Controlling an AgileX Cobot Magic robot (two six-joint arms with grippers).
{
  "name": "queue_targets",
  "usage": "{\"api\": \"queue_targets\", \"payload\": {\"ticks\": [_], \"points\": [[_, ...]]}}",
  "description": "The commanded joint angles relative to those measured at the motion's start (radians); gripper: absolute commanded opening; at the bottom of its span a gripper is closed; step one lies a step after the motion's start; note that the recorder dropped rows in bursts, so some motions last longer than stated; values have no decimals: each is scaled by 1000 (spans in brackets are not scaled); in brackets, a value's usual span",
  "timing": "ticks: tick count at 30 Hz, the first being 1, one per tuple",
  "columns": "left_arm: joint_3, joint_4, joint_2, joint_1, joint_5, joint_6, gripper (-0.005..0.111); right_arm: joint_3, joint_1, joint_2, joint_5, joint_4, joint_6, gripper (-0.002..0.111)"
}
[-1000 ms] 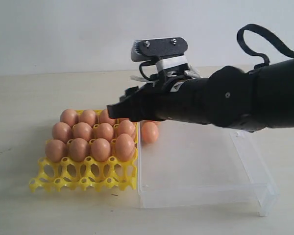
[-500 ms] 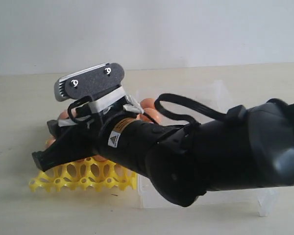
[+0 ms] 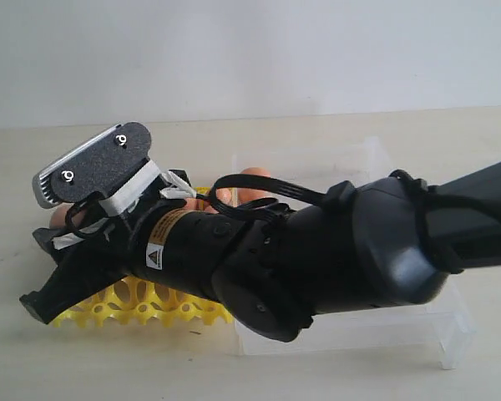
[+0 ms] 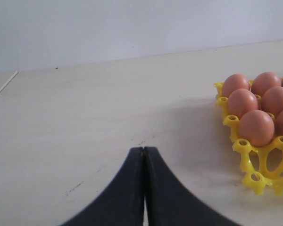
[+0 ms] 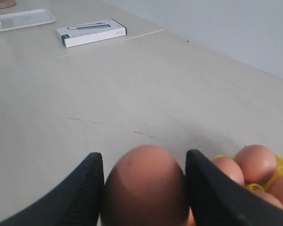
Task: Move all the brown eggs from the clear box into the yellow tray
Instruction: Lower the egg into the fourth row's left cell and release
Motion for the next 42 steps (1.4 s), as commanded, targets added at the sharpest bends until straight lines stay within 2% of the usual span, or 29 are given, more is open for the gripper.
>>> {"api": "queue_targets", "payload": {"ticks": [1,8,25,42], "points": [[-4,-3,-6,1,-10,-4,0,-30,1,27,5,-6,91,0],[-4,-3,-6,1,-10,-4,0,-94,1,44,130,-6,115,0],[-4,-3,-6,1,-10,-4,0,-159,-1,151,151,-6,244,0],[-4,-3,-6,1,-10,-4,0,-238,-5,220,182,-10,275,0]]}}
